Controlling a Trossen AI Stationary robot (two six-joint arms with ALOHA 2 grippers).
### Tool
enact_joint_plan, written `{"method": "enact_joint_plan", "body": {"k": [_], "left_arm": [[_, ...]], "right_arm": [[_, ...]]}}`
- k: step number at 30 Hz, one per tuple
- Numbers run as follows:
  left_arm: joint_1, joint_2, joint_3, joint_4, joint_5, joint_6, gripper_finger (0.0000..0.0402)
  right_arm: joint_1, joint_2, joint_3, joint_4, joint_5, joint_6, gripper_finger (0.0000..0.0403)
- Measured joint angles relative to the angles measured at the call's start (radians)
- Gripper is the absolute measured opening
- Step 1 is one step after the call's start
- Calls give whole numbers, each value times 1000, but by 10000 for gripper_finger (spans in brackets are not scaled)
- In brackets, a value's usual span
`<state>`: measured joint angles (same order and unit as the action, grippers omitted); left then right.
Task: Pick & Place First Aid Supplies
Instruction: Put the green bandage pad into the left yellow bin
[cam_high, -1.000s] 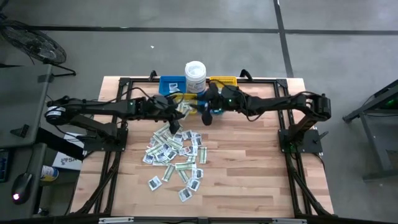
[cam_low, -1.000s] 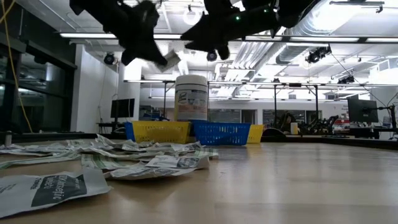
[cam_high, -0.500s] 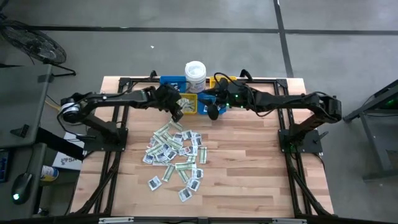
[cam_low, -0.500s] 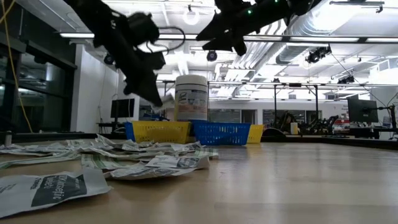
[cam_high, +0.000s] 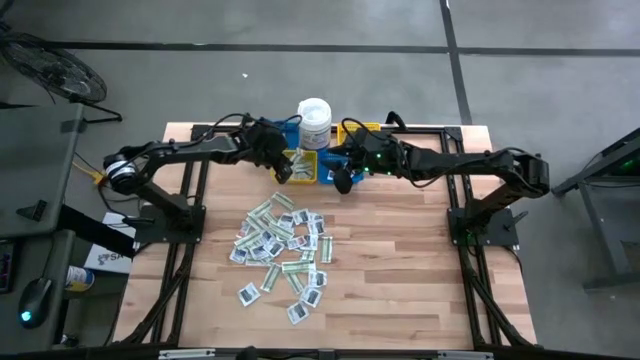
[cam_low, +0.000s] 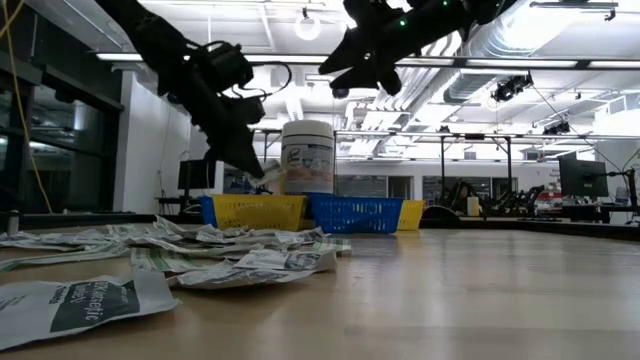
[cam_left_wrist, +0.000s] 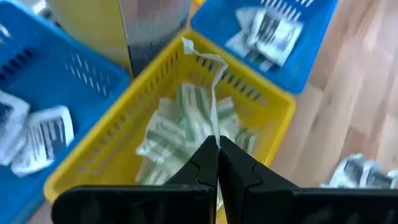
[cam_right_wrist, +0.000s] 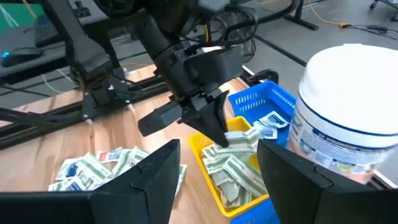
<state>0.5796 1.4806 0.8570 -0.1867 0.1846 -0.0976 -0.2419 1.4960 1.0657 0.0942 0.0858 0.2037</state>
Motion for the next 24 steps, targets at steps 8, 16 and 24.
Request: {"method": "enact_joint_plan", "body": {"k": [8,16,24], "left_arm": [[26,35,0,-38,-1,-9,1],[23,35,0,-59,-18,46,74],[23,26,13,-137,-120,49,167]], "right_arm": [[0,0,0,-10,12,14,209],[3,0,-1,-48,10,49,209],[53,0,-1,-112,24,70,209]]}}
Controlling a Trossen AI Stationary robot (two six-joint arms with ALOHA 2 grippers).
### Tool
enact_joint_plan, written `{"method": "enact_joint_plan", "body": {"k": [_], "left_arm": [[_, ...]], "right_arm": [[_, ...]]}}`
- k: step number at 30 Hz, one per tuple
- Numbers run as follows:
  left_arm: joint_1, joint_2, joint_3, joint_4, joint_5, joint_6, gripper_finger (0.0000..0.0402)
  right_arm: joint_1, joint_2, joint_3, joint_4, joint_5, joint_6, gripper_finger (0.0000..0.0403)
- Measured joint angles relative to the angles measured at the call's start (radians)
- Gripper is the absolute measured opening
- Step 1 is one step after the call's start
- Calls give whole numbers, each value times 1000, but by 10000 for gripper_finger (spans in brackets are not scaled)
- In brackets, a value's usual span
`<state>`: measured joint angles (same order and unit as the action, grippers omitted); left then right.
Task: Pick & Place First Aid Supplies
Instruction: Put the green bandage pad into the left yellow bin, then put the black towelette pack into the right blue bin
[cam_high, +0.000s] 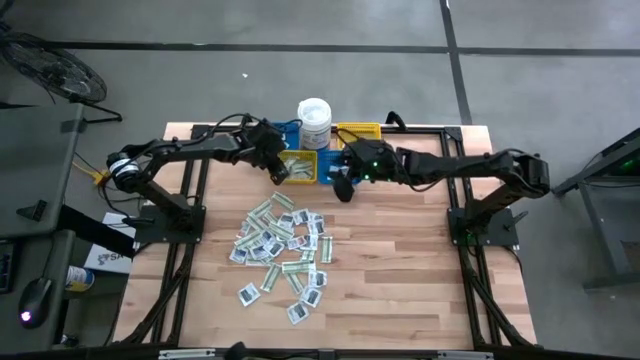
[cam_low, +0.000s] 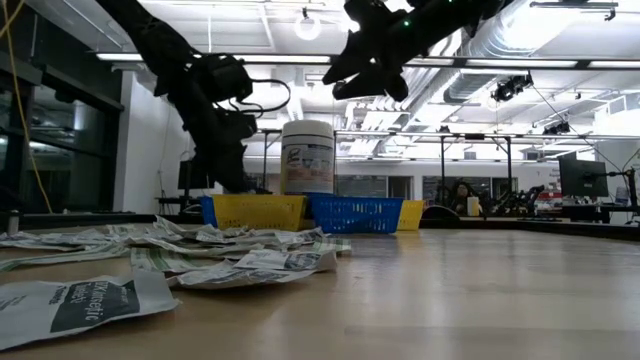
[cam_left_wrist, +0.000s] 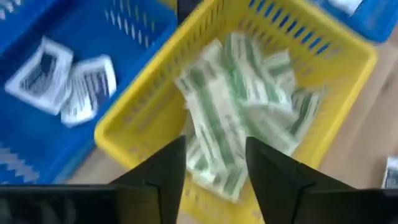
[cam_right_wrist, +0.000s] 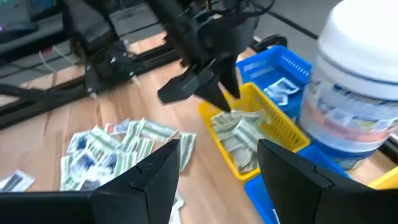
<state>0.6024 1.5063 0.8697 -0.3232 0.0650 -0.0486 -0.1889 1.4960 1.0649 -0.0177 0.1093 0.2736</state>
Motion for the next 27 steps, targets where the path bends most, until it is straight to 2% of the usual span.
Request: {"method": "enact_joint_plan", "body": {"k": [8,15,20,22,27], "left_arm": [[0,0,110,-209,-36,52,194],[-2,0,222,-431,-1,52,194],[-44,-21,232,-507,-10,43,195],[-76,-33,233,-521,-31,34,195],[-158,-81,233,-546,-90,5,195]], "right_arm": [[59,0,0,-46,88,62,209],[111,47,0,-116,90,126,209],[156,128,0,-105,75,159,209],[168,151,0,-108,73,250,209],[177,192,0,-151,27,638,209]]}}
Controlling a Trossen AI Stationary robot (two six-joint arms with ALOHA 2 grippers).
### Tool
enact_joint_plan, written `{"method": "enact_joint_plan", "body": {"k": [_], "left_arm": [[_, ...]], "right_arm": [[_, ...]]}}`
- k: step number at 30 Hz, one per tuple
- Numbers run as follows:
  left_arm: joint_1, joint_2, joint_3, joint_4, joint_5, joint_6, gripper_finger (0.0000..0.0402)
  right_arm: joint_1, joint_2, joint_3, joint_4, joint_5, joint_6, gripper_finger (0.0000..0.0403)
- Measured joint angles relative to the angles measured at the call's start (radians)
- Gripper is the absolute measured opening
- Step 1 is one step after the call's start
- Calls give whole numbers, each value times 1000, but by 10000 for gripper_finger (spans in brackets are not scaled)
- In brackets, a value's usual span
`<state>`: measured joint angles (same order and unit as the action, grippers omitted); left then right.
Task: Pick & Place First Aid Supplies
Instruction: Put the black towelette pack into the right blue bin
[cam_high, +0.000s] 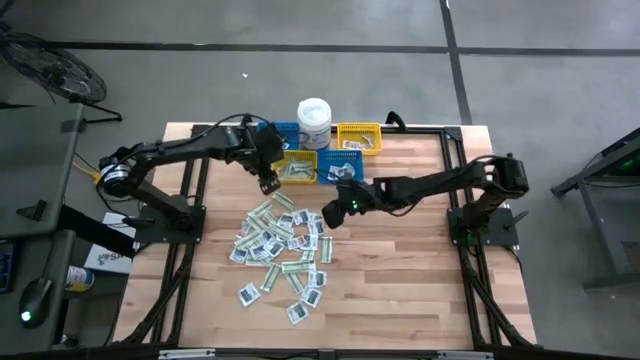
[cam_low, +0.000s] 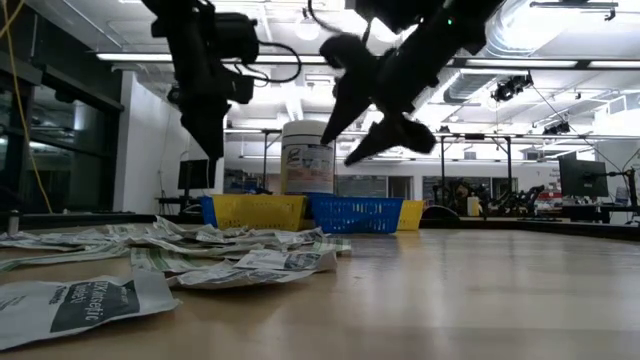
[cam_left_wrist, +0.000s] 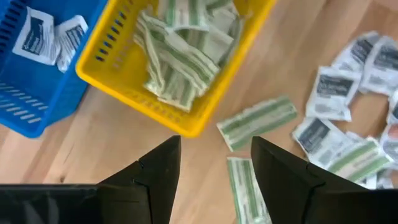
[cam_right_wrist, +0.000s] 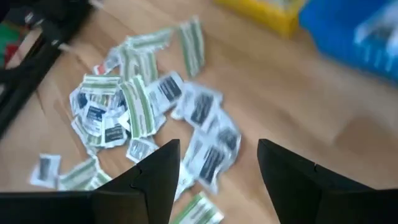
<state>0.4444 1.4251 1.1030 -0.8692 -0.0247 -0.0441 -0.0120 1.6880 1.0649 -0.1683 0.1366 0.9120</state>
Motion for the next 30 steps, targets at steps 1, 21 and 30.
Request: {"method": "enact_joint_plan", "body": {"k": [1,21,30], "left_arm": [[-16,-8,0,-8,-17,-7,195],[-247,-94,-1,-58,-192,-92,195],[-263,-94,-1,-61,-205,-110,195]], "right_arm": [[0,11,0,-10,-12,58,209],[67,221,0,101,-91,297,209],[68,266,1,211,-121,314,209]]}}
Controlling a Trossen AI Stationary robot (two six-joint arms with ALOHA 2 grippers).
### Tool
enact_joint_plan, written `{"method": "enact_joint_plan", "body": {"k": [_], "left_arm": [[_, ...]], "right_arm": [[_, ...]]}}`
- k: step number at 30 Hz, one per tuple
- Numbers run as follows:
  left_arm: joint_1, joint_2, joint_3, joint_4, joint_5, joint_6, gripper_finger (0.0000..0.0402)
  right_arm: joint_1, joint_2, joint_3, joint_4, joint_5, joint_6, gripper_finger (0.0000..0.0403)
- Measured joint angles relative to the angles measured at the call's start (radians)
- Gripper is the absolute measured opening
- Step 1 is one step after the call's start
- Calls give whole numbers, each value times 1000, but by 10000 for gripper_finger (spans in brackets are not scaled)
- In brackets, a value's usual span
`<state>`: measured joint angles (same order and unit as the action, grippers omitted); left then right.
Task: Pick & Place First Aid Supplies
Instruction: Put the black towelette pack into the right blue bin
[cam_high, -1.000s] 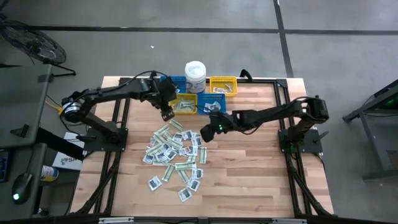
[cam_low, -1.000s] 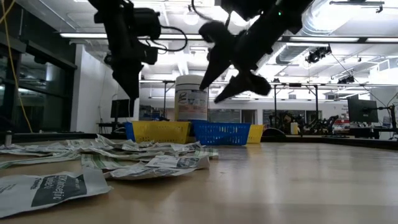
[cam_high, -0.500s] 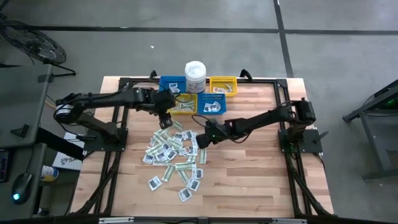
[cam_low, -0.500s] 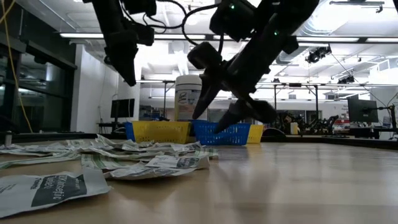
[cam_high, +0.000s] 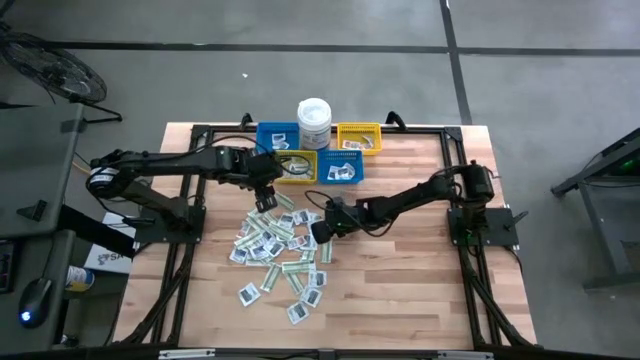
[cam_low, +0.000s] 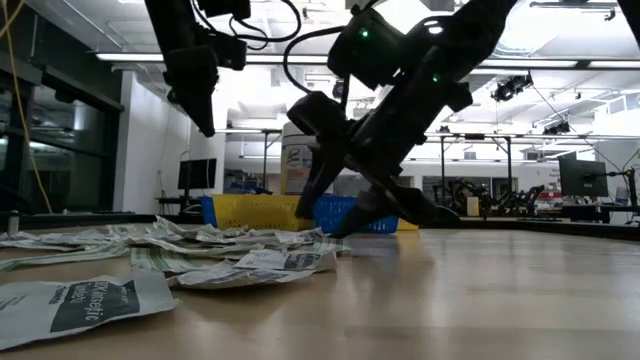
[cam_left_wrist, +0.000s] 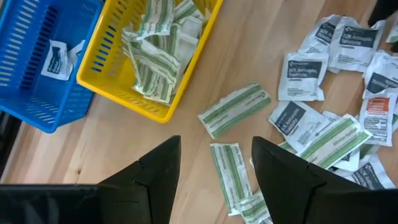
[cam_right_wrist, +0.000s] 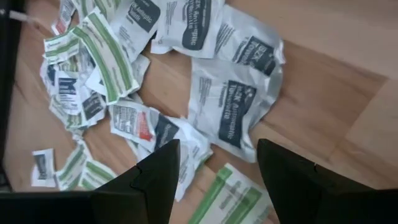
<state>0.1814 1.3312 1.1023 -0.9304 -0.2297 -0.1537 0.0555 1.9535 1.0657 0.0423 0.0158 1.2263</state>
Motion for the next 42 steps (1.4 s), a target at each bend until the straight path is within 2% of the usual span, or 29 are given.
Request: {"method": "enact_joint_plan", "body": {"k": [7,17,26,34,42], "left_arm": [[1,0,0,0,-1,-1,195],[1,0,0,0,-1,-1,195],[1,0,0,1,0,-1,195],[1,0,0,3,2,-1,195],[1,0,0,13,6,-5,195]], "right_arm": [[0,2,0,-3,-9,7,190],[-10,4,0,-26,-4,7,86],[-11,6,0,-25,2,-28,10],[-9,-3,-1,-17,-7,-57,2],[-2,-98,-2,-47,31,-103,1]]}}
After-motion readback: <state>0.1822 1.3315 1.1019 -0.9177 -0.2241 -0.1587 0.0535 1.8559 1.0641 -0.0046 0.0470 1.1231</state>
